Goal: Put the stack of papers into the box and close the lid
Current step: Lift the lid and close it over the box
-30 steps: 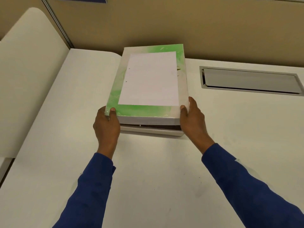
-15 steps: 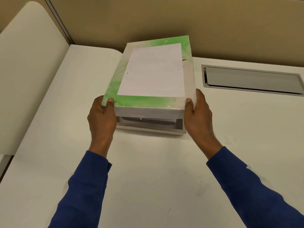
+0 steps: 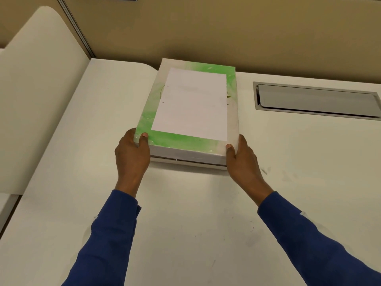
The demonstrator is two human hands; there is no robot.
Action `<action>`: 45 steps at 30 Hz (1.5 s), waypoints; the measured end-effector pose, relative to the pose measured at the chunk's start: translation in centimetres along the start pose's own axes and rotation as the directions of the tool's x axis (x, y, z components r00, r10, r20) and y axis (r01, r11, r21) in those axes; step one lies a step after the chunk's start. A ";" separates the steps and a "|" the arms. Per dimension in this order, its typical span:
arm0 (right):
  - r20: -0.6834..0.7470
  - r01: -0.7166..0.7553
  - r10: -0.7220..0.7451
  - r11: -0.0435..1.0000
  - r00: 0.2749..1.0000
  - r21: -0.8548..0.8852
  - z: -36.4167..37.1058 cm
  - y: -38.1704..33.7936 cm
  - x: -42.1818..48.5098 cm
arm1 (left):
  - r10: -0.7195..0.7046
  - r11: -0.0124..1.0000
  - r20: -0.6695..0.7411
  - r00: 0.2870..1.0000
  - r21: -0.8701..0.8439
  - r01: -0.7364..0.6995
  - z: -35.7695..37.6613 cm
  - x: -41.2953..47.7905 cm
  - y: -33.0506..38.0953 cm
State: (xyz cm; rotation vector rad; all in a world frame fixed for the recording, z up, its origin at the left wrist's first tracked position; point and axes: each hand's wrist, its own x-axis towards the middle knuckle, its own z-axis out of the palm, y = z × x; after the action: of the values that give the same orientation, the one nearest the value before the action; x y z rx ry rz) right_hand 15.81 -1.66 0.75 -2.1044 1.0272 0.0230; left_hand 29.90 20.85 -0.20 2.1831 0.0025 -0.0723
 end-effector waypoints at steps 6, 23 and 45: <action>0.104 -0.024 0.037 0.992 0.994 -0.125 1.2 2.0 -0.7 | -0.090 0.995 0.040 0.995 0.049 0.088 1.4 -0.7 -1.1; 0.014 0.203 -0.208 0.936 0.978 -0.287 2.8 1.9 2.6 | 0.092 0.855 0.193 0.977 0.488 -0.177 3.6 0.4 -1.8; 0.128 0.283 -0.252 0.858 0.959 -0.429 -0.8 3.3 4.9 | 0.108 0.744 0.239 0.965 0.624 -0.238 5.4 0.3 -2.3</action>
State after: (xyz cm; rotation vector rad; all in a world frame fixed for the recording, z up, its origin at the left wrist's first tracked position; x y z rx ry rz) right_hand 16.66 -6.69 -2.37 -2.6305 0.7235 0.2077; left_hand 29.89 17.77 -5.18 2.8585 -0.3936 -0.1988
